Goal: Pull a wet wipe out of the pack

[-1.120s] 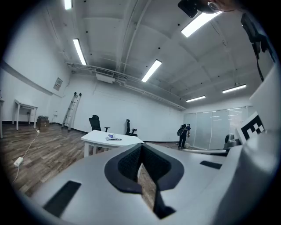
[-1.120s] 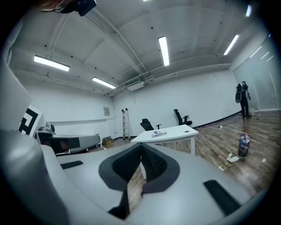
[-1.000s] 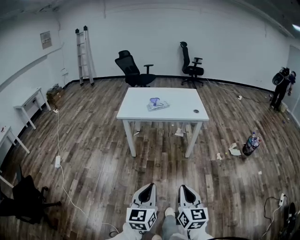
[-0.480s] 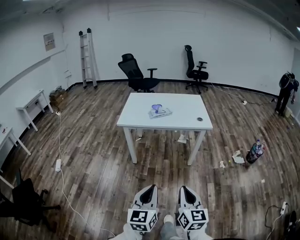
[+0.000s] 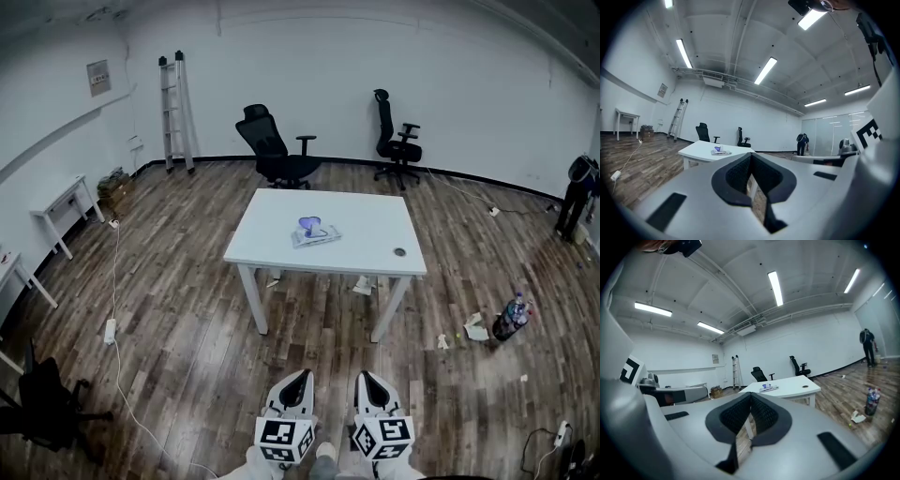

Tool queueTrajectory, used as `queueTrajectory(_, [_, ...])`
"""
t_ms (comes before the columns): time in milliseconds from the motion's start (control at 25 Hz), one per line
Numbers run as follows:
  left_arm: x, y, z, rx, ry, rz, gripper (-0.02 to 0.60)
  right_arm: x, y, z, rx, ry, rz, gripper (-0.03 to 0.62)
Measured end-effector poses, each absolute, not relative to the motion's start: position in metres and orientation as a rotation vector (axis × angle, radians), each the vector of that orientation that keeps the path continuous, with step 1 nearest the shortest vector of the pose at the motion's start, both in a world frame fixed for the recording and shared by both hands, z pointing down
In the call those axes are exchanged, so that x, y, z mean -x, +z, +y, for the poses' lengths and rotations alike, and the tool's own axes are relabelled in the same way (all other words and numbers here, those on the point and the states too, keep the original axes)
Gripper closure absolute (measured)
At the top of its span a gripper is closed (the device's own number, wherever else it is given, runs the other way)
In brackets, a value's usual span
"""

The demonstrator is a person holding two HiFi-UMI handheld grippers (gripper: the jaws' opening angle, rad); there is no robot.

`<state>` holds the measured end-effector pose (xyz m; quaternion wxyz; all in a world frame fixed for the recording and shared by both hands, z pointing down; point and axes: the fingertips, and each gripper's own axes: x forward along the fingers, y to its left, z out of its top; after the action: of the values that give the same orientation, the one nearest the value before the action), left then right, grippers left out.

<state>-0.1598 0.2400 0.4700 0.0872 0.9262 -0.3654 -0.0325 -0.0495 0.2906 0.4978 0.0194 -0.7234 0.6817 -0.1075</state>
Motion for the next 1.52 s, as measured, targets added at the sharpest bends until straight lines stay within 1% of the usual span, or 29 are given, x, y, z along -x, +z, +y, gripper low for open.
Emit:
queueTrajectory(760, [0.073, 0.47, 0.146, -2.734, -0.105, -1.144, 0.584, -0.036, 0.498, 0.195, 2.201, -0.345, 2.169, 0.585])
queueTrajectory(1520, [0.031, 0.476, 0.097, -2.719, -0.099, -1.129, 0.584, -0.08, 0.508, 0.157, 2.245, -0.364, 2.141, 0.585])
